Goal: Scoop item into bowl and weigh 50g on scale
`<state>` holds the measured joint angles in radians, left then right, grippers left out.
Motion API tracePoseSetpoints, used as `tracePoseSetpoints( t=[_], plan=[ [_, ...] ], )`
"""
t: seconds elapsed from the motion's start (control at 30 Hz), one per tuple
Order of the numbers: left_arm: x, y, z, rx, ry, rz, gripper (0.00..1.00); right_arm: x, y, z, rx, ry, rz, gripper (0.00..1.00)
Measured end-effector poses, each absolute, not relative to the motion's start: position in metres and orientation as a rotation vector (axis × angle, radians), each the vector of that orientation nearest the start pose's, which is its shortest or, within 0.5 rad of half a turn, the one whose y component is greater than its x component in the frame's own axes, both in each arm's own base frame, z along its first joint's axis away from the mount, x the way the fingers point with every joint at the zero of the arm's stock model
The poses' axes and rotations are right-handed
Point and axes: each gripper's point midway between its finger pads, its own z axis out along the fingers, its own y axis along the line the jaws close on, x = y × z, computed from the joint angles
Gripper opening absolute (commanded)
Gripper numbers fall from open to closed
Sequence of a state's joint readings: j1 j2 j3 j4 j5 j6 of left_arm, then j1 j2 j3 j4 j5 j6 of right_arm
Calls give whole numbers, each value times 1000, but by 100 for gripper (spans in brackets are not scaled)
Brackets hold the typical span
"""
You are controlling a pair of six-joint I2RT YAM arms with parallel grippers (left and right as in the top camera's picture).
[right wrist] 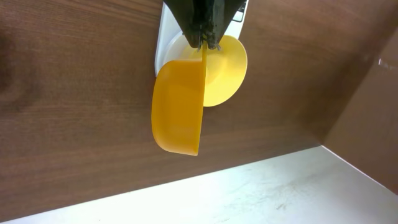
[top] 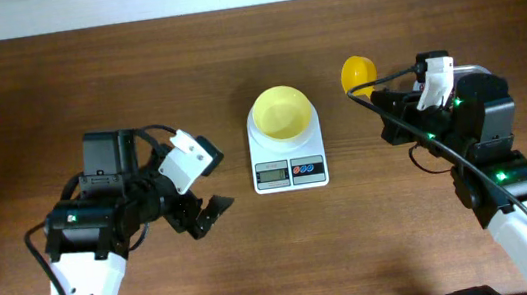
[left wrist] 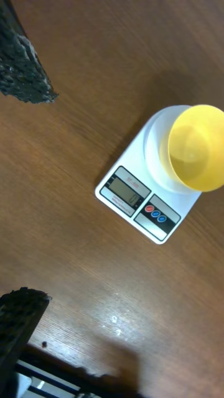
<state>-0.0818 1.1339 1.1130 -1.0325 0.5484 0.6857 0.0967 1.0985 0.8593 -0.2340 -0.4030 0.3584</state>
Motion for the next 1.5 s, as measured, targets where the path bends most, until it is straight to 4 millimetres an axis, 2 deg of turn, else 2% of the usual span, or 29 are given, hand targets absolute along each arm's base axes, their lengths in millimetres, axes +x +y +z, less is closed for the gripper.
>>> tracePoseSetpoints(
  t=[0.13, 0.27, 0.73, 0.83, 0.9, 0.97, 1.07, 1.4, 1.5],
  plan=[
    [262, -101, 212, 1138, 2196, -352, 99, 350, 102, 241, 16, 2082, 694, 4],
    [265, -98, 212, 1133, 2200, -319, 99, 348, 102, 239, 19, 2093, 694, 4],
    [267, -98, 213, 1055, 2237, -347, 99, 346, 104, 238, 11, 2100, 710, 4],
    [275, -99, 215, 1049, 2213, -335, 99, 346, 104, 238, 10, 2103, 714, 4],
    [280, -99, 209, 1050, 2228, -344, 99, 344, 105, 236, 12, 2115, 718, 4],
    [278, -107, 199, 1116, 2215, -411, 99, 343, 105, 235, 13, 2120, 718, 4],
    [276, -112, 200, 1174, 2168, -435, 99, 343, 105, 235, 13, 2120, 718, 4],
    [277, -114, 191, 1193, 2186, -462, 99, 337, 104, 226, 26, 2163, 719, 4],
    [277, -114, 191, 1194, 2186, -462, 99, 333, 109, 227, 6, 2170, 759, 4]
  ],
)
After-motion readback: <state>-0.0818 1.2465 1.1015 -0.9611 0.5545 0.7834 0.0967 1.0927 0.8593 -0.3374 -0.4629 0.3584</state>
